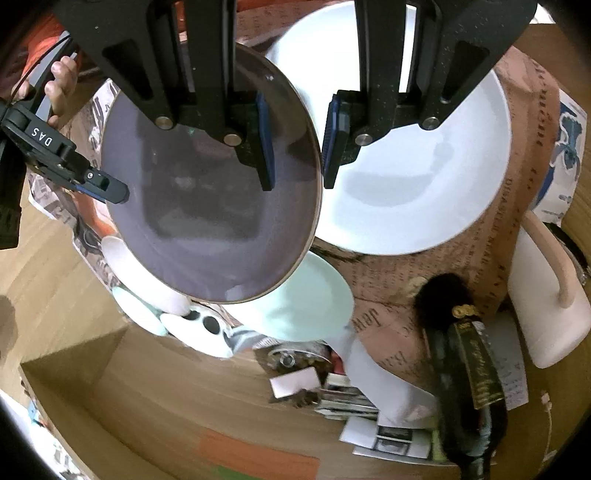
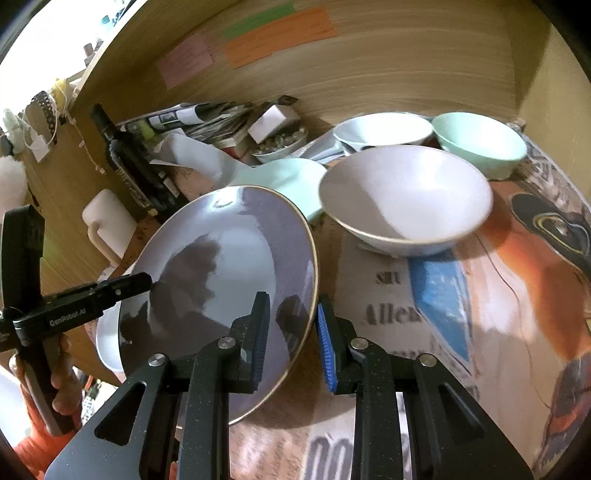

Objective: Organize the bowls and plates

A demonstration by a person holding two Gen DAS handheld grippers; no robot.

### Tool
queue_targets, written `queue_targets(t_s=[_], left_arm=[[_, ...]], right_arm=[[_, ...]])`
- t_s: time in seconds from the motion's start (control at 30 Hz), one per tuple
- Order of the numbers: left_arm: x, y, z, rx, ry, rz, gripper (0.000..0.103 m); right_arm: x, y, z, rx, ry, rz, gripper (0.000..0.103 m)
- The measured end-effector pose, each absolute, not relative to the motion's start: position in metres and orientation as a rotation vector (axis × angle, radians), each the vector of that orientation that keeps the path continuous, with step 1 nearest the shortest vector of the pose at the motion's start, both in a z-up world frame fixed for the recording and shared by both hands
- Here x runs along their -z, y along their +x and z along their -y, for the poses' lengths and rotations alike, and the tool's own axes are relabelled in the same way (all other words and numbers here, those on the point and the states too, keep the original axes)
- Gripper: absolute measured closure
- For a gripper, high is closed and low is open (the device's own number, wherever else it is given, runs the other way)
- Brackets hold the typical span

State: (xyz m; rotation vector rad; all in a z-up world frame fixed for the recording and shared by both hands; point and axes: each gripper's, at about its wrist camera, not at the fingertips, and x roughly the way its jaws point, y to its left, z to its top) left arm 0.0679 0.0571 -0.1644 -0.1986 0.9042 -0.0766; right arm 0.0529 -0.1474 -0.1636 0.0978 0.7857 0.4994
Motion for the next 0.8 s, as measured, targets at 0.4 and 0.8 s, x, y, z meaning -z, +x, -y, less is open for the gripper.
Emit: queue_targets(t_s=[0.4, 0.8], left_arm=[[0.178, 0.064, -0.017, 0.104, -0.173, -0.946, 0.080], [0.191, 0.064, 0.007, 0.111, -0.136, -0.982, 0.080]], right_arm=[[0.172, 0.038, 0.183, -0.462, 0.109, -0.795, 0.080], [0.189, 0.036, 0.205, -0.441, 0.130, -0.849, 0.080]])
